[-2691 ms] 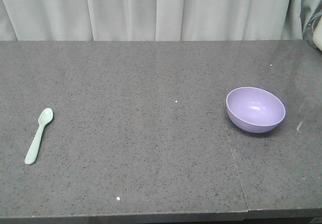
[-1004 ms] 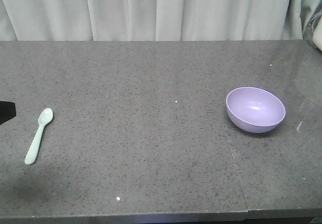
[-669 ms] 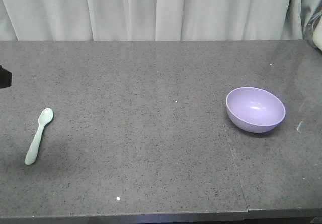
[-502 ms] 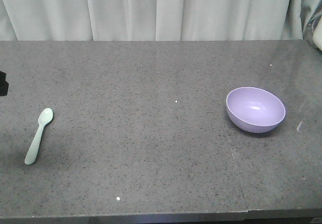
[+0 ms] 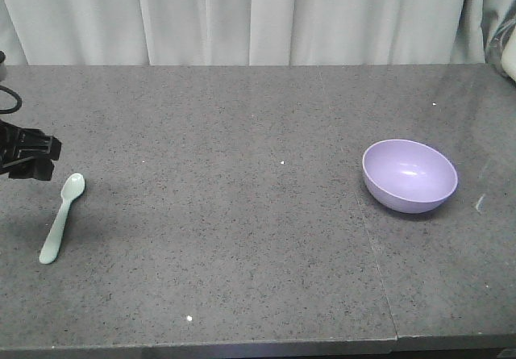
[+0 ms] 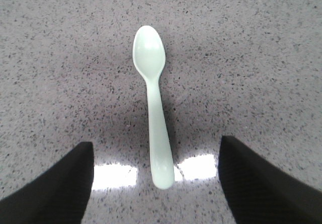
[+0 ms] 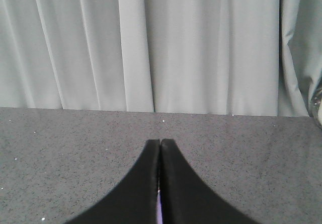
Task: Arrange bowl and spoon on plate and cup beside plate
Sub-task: 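Lower the open left gripper onto the spoon handle and close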
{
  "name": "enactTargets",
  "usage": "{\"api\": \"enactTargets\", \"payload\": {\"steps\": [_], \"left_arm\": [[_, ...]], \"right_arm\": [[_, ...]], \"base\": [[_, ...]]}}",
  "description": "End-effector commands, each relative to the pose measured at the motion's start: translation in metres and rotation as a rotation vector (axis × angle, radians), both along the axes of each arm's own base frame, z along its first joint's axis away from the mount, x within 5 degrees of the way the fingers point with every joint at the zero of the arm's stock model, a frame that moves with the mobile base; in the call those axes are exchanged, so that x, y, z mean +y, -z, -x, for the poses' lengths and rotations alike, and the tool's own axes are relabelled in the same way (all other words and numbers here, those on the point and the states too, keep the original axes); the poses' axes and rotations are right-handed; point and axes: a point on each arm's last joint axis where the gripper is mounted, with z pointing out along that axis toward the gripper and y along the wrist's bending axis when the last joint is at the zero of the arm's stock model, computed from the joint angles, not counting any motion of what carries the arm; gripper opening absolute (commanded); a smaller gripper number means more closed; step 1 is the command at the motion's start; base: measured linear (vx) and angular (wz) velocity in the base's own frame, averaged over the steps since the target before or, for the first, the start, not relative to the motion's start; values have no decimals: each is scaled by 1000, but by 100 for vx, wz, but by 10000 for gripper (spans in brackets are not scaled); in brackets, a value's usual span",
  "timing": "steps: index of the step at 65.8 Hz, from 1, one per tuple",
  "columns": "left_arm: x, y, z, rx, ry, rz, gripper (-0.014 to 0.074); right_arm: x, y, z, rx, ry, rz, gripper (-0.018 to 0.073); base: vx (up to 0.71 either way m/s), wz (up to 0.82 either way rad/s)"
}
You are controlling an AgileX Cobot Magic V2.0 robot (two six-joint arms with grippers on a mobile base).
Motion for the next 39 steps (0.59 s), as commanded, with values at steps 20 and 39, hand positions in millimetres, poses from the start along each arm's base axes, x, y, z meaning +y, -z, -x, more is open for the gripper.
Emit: {"api": "enactTargets", "payload": {"steps": [20,39], "left_arm": [[-2,23,-31,1,-7,4,492],[-4,48,-43,77,-6,-1,492]], "right_arm": [[-2,-14,1,-73,21,0,-6],[-2,-14,1,-73,21,0,-6]], "base": [[0,0],[0,0]]}}
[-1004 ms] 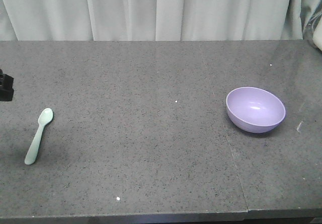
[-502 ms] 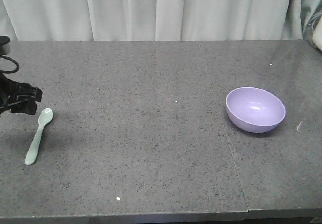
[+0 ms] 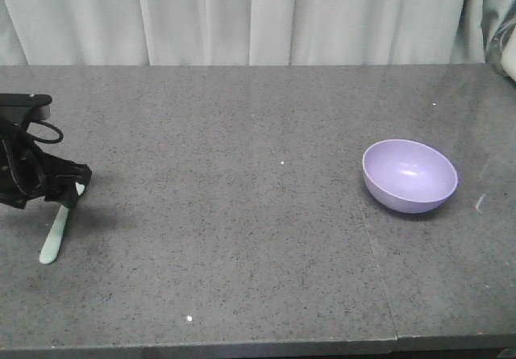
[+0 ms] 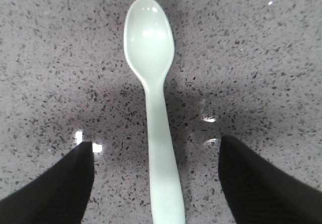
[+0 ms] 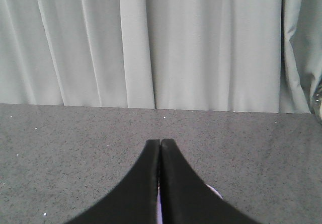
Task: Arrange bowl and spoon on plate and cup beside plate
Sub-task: 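Lower the open left gripper onto the spoon handle and close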
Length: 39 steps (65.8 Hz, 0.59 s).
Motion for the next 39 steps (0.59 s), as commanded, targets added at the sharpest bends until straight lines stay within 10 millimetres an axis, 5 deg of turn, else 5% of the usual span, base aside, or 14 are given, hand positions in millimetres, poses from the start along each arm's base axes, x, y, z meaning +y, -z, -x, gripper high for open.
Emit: {"api": "enactTargets", "payload": {"steps": [1,39], "left_arm": [[-1,-16,-4,-82,-6,9,492],[-3,23,-18,36,-5,2,491]], "right_arm": [[-3,-15,0,-88,26,-1,-6],[-3,-16,0,-94,29,-2,-6]], "base": [[0,0],[0,0]]}}
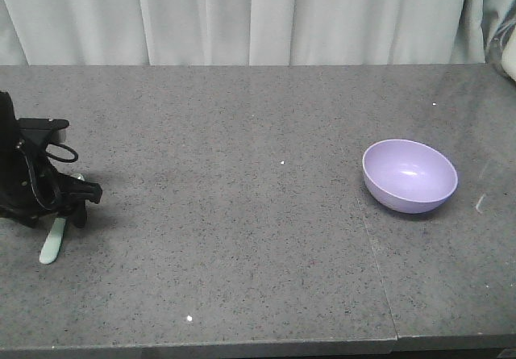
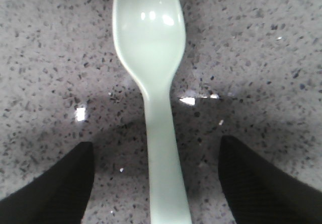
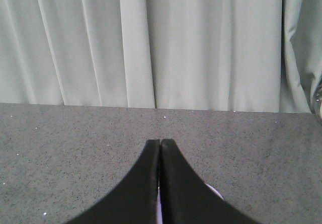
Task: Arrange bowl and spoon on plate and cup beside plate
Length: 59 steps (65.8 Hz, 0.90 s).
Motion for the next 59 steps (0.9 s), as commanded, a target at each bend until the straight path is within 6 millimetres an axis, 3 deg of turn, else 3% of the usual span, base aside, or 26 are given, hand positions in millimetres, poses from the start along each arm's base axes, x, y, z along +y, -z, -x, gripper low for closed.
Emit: {"api": "enactTargets", "payload": {"steps": [1,2,3,7,21,35,59], "left_arm": [[-3,-15,-4,-64,-9,17,491],[-3,-14,-4,-60,-9,17,489],[-3,15,-4,92,-9,7,421],[-3,20,-3,122,-9,5,400],[-3,24,-1,167,-7,2,249],[-3,24,1,189,31,-3,-1],[-3,9,4,142,45,-1,-7]], "right_arm": [[-3,-16,0,-94,29,-2,-6],[-3,-16,0,-94,29,-2,-6],[-3,-16,0,-94,29,-2,-6],[-3,-16,0,-94,29,-2,-6],[-3,-16,0,-94,29,-2,-6],[-3,-16,0,-94,29,-2,-6],[-3,-16,0,-96,29,-2,-6]], "base": [[0,0],[0,0],[0,0],[0,0],[0,0],[0,0],[0,0]]}}
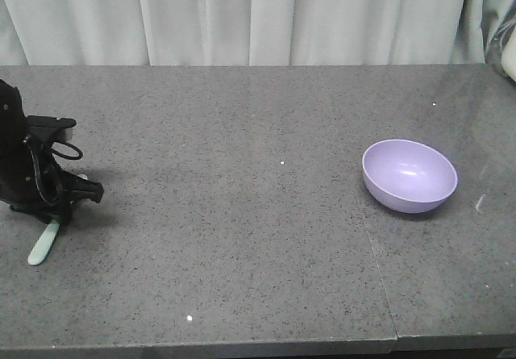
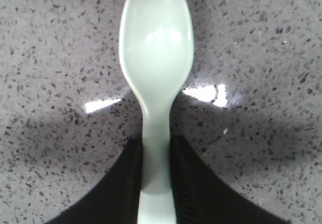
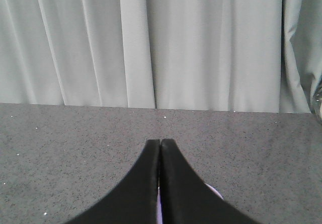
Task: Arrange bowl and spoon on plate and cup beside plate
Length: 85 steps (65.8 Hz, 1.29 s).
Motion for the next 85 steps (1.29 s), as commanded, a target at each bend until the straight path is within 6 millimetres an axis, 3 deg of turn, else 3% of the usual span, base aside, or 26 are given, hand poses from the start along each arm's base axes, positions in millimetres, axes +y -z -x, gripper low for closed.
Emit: {"api": "enactTargets", "payload": {"steps": [1,11,27,41,55,69,85], "left_arm": [[-2,-3,12,65,0,8,-7],[-2,-30,17,-46,1,15,-7],[-3,-95,38,-309,-10,64,-7],[-6,-160,73,-597,-28,152,-7],[-2,-209,112,-847,-23,168,-7],[-1,-234,141,-970,-20,181,-7],[-2,-243,154,-1008,-24,217,-7]], "right_arm": [[-3,-16,0,-98,30,-2,-6],[-4,-18,-1,-127,42,-4,-6],[-5,-31,-17,-139,50,-6,-6],[-6,-35,-43,-105,53,-9,-6],[-6,-20,-76,-7,51,-9,-6],[-14,-8,-95,48,90,-21,0],[-55,9,-106,156,253,-58,20]], "base": [[0,0],[0,0],[0,0],[0,0],[0,0],[0,0],[0,0]]}}
